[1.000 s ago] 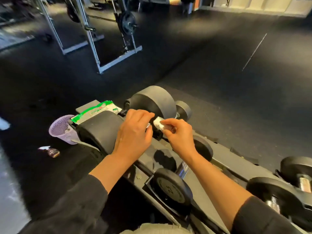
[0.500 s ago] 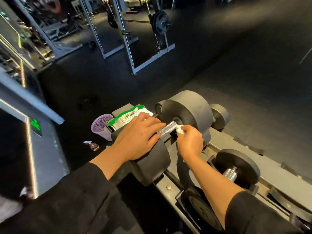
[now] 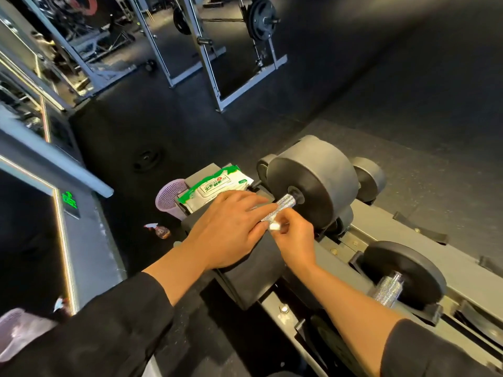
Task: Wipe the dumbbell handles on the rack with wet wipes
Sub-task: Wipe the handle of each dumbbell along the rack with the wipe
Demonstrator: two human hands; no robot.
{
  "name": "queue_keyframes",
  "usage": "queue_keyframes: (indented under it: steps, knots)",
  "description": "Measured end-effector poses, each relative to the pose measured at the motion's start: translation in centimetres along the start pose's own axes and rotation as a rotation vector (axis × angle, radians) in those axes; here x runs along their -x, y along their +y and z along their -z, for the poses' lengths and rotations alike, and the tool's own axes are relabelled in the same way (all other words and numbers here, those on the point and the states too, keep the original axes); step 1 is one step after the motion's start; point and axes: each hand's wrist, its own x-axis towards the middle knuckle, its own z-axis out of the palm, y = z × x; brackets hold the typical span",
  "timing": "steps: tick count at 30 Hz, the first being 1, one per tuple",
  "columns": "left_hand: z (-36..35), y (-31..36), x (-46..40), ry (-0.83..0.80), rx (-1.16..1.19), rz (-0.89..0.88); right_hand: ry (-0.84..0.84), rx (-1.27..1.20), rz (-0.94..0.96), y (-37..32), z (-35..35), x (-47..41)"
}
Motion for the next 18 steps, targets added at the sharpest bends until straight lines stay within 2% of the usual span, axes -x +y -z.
queue_keyframes:
  steps: [3,6,12,14,18]
  knots:
    - [0.1,0.0,0.0,-0.005,0.010,0.003,-0.080,-0.089,0.028,-0.1,0.2,0.5]
    - [0.2,0.1,0.1,0.032,0.044,0.008,-0.084,-0.080,0.031,0.1,0.2,0.5]
    - [0.2,0.3,0.4,0.111,0.122,0.104,0.305,-0.015,-0.035,0.0,1.7,-1.0]
    - [0.3,0.3,0.4,0.120,0.149,0.113,0.294,0.007,-0.050,-0.1,1.8,-1.5]
    - [0.6,0.3,0.5,0.133,0.240,0.138,0.170,0.143,0.054,-0.1,1.1,-1.6]
